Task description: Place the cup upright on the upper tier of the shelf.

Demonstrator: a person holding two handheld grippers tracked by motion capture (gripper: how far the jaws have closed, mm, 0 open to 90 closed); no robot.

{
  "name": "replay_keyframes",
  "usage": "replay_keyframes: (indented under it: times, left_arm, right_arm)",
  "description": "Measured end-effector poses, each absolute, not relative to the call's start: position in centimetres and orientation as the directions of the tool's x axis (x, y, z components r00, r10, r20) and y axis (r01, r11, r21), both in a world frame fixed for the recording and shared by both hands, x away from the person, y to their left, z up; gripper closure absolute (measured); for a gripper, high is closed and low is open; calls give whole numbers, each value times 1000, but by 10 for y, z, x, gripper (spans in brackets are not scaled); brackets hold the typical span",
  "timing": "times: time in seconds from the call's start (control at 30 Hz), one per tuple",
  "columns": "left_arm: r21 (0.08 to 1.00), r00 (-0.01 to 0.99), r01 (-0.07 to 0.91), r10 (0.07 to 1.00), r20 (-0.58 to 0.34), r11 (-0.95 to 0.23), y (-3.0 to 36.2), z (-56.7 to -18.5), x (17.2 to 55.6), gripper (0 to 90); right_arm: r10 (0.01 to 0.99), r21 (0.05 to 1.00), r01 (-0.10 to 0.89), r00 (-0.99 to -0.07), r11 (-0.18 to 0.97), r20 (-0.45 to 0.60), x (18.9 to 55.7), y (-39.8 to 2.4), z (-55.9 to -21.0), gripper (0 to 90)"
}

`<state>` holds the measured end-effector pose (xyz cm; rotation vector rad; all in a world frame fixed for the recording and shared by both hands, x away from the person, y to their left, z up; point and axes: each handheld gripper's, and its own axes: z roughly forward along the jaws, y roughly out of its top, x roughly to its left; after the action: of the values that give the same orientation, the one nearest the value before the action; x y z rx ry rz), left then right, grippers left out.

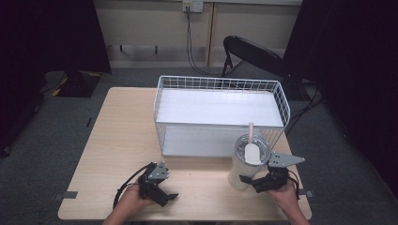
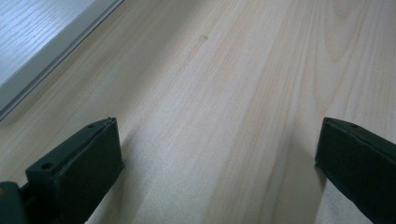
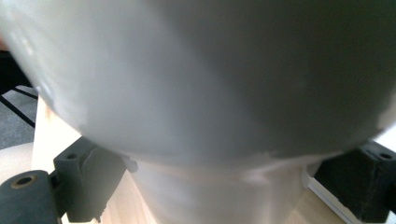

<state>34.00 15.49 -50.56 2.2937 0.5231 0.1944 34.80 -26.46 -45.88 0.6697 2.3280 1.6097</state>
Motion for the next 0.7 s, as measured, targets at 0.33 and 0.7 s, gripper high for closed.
replay_keyframes:
  times: [0.33,0.7]
  left_arm:
    - [715,904,311,427,-20,-626,155,-506,340,0]
    - [715,905,309,425,-18,-627,155,-506,341,0]
  right_arm:
    - [499,935,235,-864,266,75,348,-262,-462,86]
    - [543,941,206,-839,270,28,339,-259,-461,100]
